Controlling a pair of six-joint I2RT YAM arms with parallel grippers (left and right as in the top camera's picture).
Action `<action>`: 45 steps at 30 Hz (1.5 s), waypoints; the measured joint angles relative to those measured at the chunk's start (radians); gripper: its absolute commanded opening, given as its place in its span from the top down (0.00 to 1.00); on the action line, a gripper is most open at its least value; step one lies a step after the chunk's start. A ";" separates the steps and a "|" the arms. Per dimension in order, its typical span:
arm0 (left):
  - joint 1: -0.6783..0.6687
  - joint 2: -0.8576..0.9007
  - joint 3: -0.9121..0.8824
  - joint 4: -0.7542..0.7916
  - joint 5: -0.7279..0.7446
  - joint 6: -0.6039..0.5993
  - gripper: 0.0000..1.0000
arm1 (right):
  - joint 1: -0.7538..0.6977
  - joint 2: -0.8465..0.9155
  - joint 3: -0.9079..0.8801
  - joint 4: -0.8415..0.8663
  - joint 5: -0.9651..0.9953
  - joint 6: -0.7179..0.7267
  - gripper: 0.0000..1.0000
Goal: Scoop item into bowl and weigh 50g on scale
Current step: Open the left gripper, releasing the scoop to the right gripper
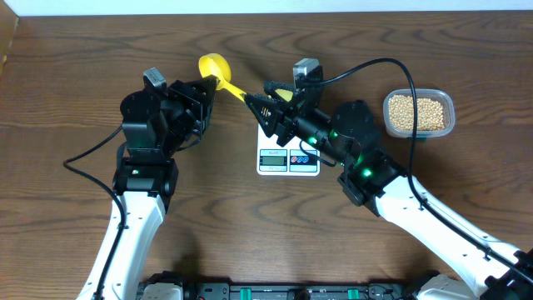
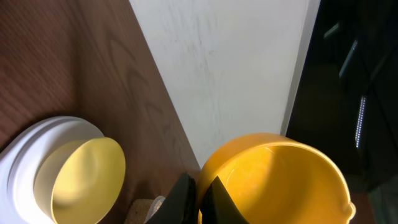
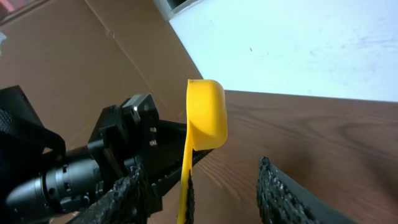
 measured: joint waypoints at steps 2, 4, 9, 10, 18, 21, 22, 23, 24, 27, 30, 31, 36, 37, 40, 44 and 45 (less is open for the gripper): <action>0.000 0.000 0.000 0.000 0.000 -0.001 0.93 | 0.003 0.000 0.000 0.000 0.000 0.003 0.47; 0.000 0.000 0.000 0.000 0.000 0.000 0.93 | 0.012 0.000 0.000 -0.003 0.003 0.005 0.50; 0.000 0.000 0.000 0.000 0.013 0.009 0.93 | 0.019 0.000 0.000 -0.026 0.003 0.008 0.51; 0.000 0.000 0.000 0.000 0.017 0.011 0.93 | 0.019 0.000 0.000 -0.036 0.003 0.008 0.51; 0.000 0.000 0.000 0.000 0.032 0.035 0.93 | 0.019 0.000 0.000 -0.058 0.003 0.009 0.56; 0.000 0.000 0.000 0.000 0.048 0.046 0.93 | 0.019 0.000 0.000 -0.058 0.003 0.012 0.57; 0.000 0.000 0.000 0.000 0.050 0.049 0.93 | 0.019 0.000 0.000 -0.058 0.003 0.012 0.58; 0.000 0.000 0.000 0.000 0.051 0.051 0.93 | 0.019 0.000 0.000 -0.058 0.002 0.012 0.58; 0.000 0.000 0.000 0.000 0.053 0.052 0.93 | 0.019 0.000 0.000 -0.058 0.002 0.012 0.59; 0.000 0.000 0.000 0.000 0.055 0.053 0.93 | 0.019 0.000 0.000 -0.058 -0.007 0.012 0.62; 0.000 0.000 0.000 0.000 0.063 0.053 0.93 | 0.019 0.000 0.000 -0.058 -0.018 0.015 0.66; 0.000 0.000 0.000 0.000 0.065 0.053 0.93 | 0.019 0.000 0.000 -0.058 -0.020 0.015 0.67; 0.000 0.000 0.000 0.000 0.074 0.056 0.93 | 0.019 0.000 0.000 -0.058 -0.039 0.019 0.76; 0.000 0.000 0.000 0.000 0.076 0.056 0.93 | 0.019 0.000 0.000 -0.058 -0.040 0.019 0.77; 0.000 0.000 0.000 0.000 0.076 0.056 0.93 | 0.019 0.000 0.000 -0.058 -0.043 0.021 0.78; 0.000 0.000 0.000 0.000 0.079 0.056 0.93 | 0.019 0.000 0.000 -0.058 -0.047 0.021 0.82; 0.000 0.000 0.000 0.000 0.079 0.056 0.93 | 0.019 0.000 0.000 -0.058 -0.050 0.021 0.83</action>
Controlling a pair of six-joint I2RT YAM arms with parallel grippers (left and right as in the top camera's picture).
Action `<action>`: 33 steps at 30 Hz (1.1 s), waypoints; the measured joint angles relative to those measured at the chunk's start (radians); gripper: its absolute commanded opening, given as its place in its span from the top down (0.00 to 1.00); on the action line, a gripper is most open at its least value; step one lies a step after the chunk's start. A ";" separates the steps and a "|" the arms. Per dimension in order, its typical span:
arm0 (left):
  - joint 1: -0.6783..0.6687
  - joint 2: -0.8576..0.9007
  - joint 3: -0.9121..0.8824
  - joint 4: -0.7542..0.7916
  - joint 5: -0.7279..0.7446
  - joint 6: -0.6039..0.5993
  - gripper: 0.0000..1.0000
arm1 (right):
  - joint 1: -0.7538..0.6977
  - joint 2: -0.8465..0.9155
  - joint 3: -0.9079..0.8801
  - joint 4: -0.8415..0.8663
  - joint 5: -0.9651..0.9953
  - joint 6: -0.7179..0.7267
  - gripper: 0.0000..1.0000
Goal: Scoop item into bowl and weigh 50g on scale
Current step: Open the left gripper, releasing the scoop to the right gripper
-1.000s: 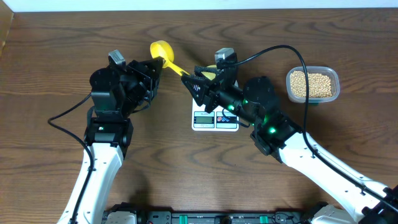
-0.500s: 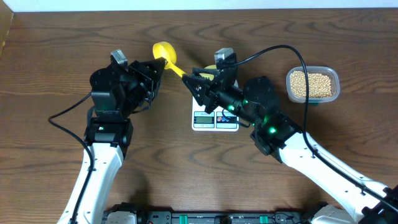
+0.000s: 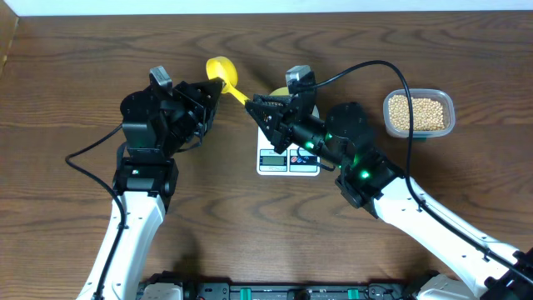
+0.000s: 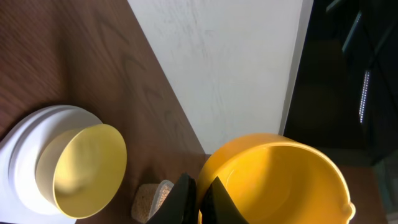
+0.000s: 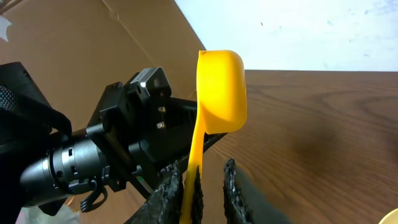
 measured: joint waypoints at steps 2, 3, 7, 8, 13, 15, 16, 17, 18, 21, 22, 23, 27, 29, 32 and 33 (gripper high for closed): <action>0.000 0.000 0.000 0.000 0.000 0.000 0.93 | 0.000 0.000 0.000 0.000 -0.002 0.001 0.85; 0.000 0.000 0.000 0.000 0.000 0.000 0.93 | 0.000 0.000 0.000 0.000 -0.005 0.001 0.86; 0.000 0.000 0.000 0.000 0.000 0.000 0.93 | 0.000 0.000 0.000 0.000 -0.008 0.001 0.90; 0.000 0.000 0.000 0.000 0.000 0.000 0.93 | 0.000 0.000 0.000 0.000 -0.010 0.001 0.91; 0.000 0.000 0.000 0.000 0.005 0.000 0.93 | 0.000 0.000 0.000 0.000 -0.012 0.001 0.87; 0.000 0.000 0.000 0.000 0.009 0.000 0.93 | 0.000 0.000 0.000 0.000 -0.012 0.001 0.88; 0.000 0.000 0.000 0.000 0.012 0.000 0.93 | 0.000 0.000 0.000 0.000 -0.012 0.001 0.88; 0.000 0.000 0.000 0.000 0.014 0.001 0.93 | 0.000 0.000 0.000 0.000 -0.012 0.001 0.89; 0.000 0.000 0.000 0.000 0.016 0.001 0.93 | 0.000 0.000 0.000 0.000 -0.012 0.001 0.90; 0.000 0.000 0.000 0.000 0.019 0.001 0.93 | 0.000 0.000 0.000 0.000 -0.012 0.002 0.96; 0.000 0.000 0.000 0.000 0.019 0.001 0.93 | 0.000 0.000 0.000 0.000 -0.012 0.000 0.97; 0.000 0.000 0.000 0.000 0.019 0.001 0.93 | 0.000 0.000 0.000 0.000 -0.012 0.001 0.98; 0.000 0.000 0.000 0.000 0.019 0.001 0.93 | 0.000 0.000 0.000 0.000 -0.009 0.001 0.99; 0.000 0.000 0.000 0.000 0.019 0.001 0.91 | 0.000 0.000 0.000 0.000 -0.009 0.001 0.99; 0.000 0.000 0.000 0.001 0.020 0.003 0.71 | 0.000 0.000 0.000 0.000 -0.008 0.001 0.99; 0.000 0.000 0.000 0.001 0.021 0.007 0.66 | 0.000 0.000 0.000 0.003 -0.008 0.001 0.99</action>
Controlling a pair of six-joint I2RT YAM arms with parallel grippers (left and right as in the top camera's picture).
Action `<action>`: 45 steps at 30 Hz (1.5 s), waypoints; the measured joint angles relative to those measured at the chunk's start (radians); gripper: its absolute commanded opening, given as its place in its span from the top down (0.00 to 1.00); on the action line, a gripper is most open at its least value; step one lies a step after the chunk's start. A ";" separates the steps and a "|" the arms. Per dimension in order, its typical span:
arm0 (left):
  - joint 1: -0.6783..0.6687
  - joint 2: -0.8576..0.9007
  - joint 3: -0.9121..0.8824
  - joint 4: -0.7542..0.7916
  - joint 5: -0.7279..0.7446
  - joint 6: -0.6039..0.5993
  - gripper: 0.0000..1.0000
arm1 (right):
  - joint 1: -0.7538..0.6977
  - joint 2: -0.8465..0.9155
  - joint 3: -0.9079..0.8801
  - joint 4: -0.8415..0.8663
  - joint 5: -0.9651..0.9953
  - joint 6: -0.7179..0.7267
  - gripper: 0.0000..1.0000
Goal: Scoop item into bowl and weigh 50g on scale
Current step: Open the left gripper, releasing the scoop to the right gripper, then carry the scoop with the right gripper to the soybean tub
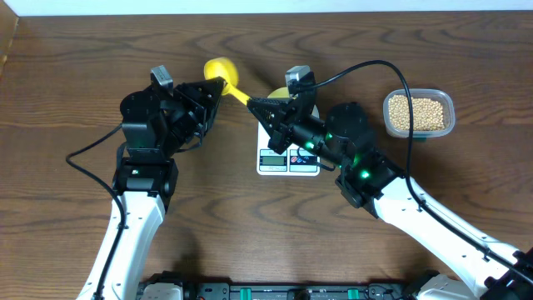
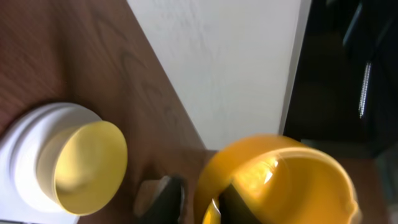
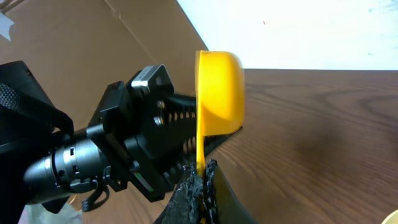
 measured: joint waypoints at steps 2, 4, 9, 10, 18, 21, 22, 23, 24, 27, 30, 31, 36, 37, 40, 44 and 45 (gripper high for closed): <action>0.000 0.000 0.000 -0.001 0.002 0.001 0.49 | 0.000 0.000 0.000 0.002 0.002 0.000 0.99; 0.000 0.000 0.000 0.000 0.003 0.006 0.36 | 0.000 0.000 0.000 0.002 0.017 0.000 0.99; 0.000 0.000 0.000 0.000 0.005 0.012 0.16 | 0.000 0.000 0.000 0.002 0.080 -0.005 0.99; 0.000 0.000 0.000 0.000 0.005 0.011 0.14 | 0.000 0.000 0.000 0.002 0.110 -0.012 0.99; 0.000 0.000 0.000 0.000 0.005 0.061 0.08 | -0.008 0.000 0.000 -0.011 0.341 -0.064 0.99; 0.000 0.000 0.000 -0.001 0.006 0.131 0.07 | -0.032 -0.008 0.003 -0.064 0.391 -0.078 0.99; 0.000 0.000 0.000 -0.001 0.006 0.155 0.07 | -0.043 -0.015 0.003 -0.089 0.403 -0.079 0.99; 0.000 0.000 0.000 -0.004 0.008 0.191 0.07 | -0.061 -0.029 0.010 -0.153 0.414 -0.081 0.99; 0.000 0.000 0.000 -0.005 0.009 0.217 0.07 | -0.080 -0.045 0.013 -0.192 0.425 -0.082 0.99; 0.000 0.000 0.000 -0.016 0.016 0.304 0.07 | -0.151 -0.097 0.070 -0.413 0.443 -0.086 0.99; 0.000 0.000 0.000 -0.026 0.027 0.384 0.06 | -0.236 -0.142 0.180 -0.668 0.460 -0.089 0.99; 0.000 0.000 0.000 -0.033 0.029 0.406 0.06 | -0.259 -0.153 0.212 -0.739 0.461 -0.091 0.99; 0.000 0.000 0.000 -0.117 0.031 0.541 0.07 | -0.380 -0.172 0.325 -1.013 0.465 -0.126 0.99; 0.000 0.000 0.000 -0.131 0.031 0.565 0.06 | -0.402 -0.172 0.329 -1.044 0.465 -0.132 0.99; 0.000 0.000 0.001 -0.192 0.034 0.633 0.06 | -0.496 -0.170 0.329 -1.128 0.442 -0.146 0.99; -0.008 0.000 0.037 -0.367 0.027 0.724 0.06 | -0.657 -0.170 0.329 -1.171 0.344 -0.186 0.99; -0.015 0.000 0.064 -0.436 0.011 0.752 0.06 | -0.697 -0.170 0.329 -1.185 0.315 -0.195 0.99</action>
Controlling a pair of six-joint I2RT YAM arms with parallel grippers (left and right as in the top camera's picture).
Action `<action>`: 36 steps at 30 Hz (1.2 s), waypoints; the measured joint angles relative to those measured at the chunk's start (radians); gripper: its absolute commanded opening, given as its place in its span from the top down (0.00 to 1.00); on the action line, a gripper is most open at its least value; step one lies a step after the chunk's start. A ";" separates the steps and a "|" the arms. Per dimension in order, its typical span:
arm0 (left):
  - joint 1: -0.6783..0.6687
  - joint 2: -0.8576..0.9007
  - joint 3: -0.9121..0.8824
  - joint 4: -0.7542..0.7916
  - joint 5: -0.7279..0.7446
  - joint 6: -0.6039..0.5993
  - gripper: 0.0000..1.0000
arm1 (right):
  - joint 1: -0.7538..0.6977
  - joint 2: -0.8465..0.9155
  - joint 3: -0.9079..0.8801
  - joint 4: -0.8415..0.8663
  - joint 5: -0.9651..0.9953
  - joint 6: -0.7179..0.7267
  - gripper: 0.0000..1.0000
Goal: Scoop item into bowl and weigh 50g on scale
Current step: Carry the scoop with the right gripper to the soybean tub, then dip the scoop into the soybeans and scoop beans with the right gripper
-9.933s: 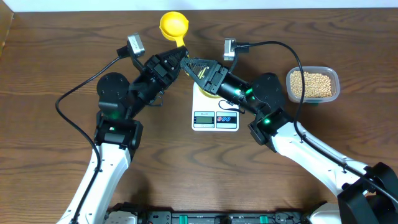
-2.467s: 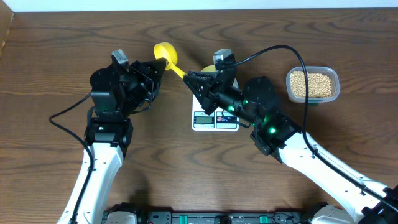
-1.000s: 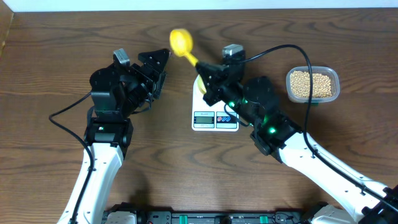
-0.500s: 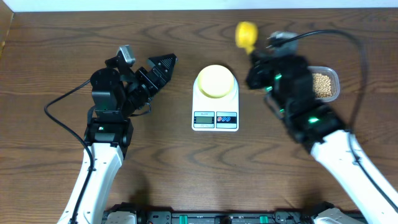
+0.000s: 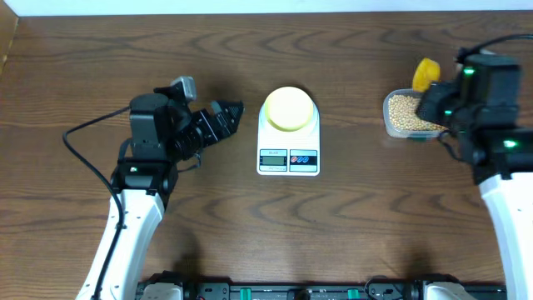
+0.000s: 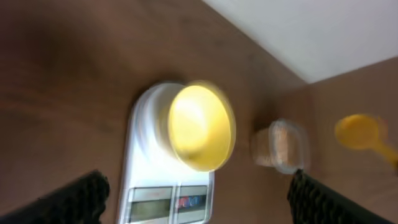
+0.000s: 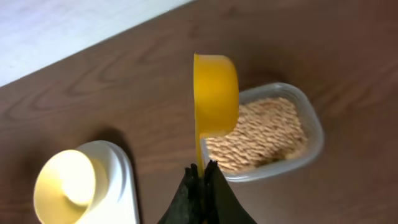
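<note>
A yellow scoop (image 7: 215, 92) hangs above the rim of the clear tub of pale grains (image 7: 268, 133), its cup tilted on edge. My right gripper (image 7: 201, 171) is shut on its thin handle. From overhead the scoop (image 5: 426, 73) shows just behind the tub (image 5: 410, 113). An empty yellow bowl (image 5: 288, 108) sits on the white scale (image 5: 288, 157). Left of the scale, my left gripper (image 5: 233, 111) is open and holds nothing. In the left wrist view its two fingers (image 6: 82, 198) stand wide apart, framing the bowl (image 6: 199, 127).
The wooden table (image 5: 333, 233) carries only the scale and the tub. A black cable (image 5: 83, 146) loops beside the left arm. The tub stands near the table's right side, and the table's far edge borders a white wall (image 7: 56, 25).
The scoop left the spot between both grippers behind the scale; my right gripper now holds it over the grain tub at the right. My left gripper has let go, opened and dropped back.
First my left gripper held the scoop aloft near the scale, with the right jaws open around its handle. The right jaws then stood narrower, then shut on the handle. Now the right gripper alone holds the scoop over the tub and the left is open.
</note>
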 measured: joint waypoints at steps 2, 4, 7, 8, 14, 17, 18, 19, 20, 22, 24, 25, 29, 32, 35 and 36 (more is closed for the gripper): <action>-0.031 0.000 0.083 -0.148 -0.067 0.055 0.06 | -0.060 0.000 0.000 -0.031 -0.032 -0.011 0.99; -0.060 0.000 0.145 -0.225 -0.148 0.089 0.06 | -0.094 0.000 0.000 -0.048 -0.045 -0.019 0.99; -0.098 -0.002 0.193 -0.246 -0.256 0.124 0.06 | -0.116 0.000 0.000 -0.063 -0.061 -0.029 0.99; -0.103 -0.002 0.195 -0.247 -0.280 0.130 0.06 | -0.116 0.000 0.000 -0.064 -0.063 -0.030 0.99; -0.105 -0.002 0.195 -0.269 -0.361 0.152 0.06 | -0.116 0.000 -0.049 -0.066 -0.024 -0.041 0.99; -0.105 -0.002 0.195 -0.277 -0.374 0.155 0.06 | -0.116 0.000 -0.092 -0.060 0.060 -0.036 0.99; -0.105 -0.002 0.195 -0.280 -0.375 0.155 0.06 | -0.116 0.000 -0.100 -0.058 0.071 -0.036 0.99; -0.105 -0.002 0.195 -0.281 -0.378 0.156 0.06 | -0.116 0.001 -0.114 -0.047 0.083 -0.036 0.99; -0.105 -0.002 0.195 -0.281 -0.380 0.156 0.06 | -0.116 0.001 -0.126 -0.037 0.091 -0.037 0.99; -0.105 -0.002 0.195 -0.282 -0.381 0.156 0.06 | -0.116 0.007 -0.149 -0.015 0.103 -0.037 0.99; -0.105 -0.002 0.195 -0.282 -0.381 0.156 0.06 | -0.116 0.023 -0.195 0.034 0.112 -0.037 0.99; -0.105 -0.002 0.195 -0.282 -0.381 0.156 0.06 | -0.116 0.030 -0.212 0.055 0.114 -0.038 0.99; -0.105 -0.002 0.195 -0.283 -0.381 0.156 0.06 | -0.116 0.059 -0.245 0.107 0.101 -0.056 0.99; -0.105 -0.002 0.195 -0.282 -0.381 0.156 0.06 | -0.116 0.079 -0.251 0.137 0.086 -0.073 0.99; -0.105 -0.002 0.195 -0.282 -0.381 0.156 0.06 | -0.116 0.115 -0.251 0.174 0.079 -0.080 0.99; -0.105 -0.002 0.195 -0.283 -0.381 0.156 0.06 | -0.116 0.129 -0.251 0.180 0.077 -0.081 0.99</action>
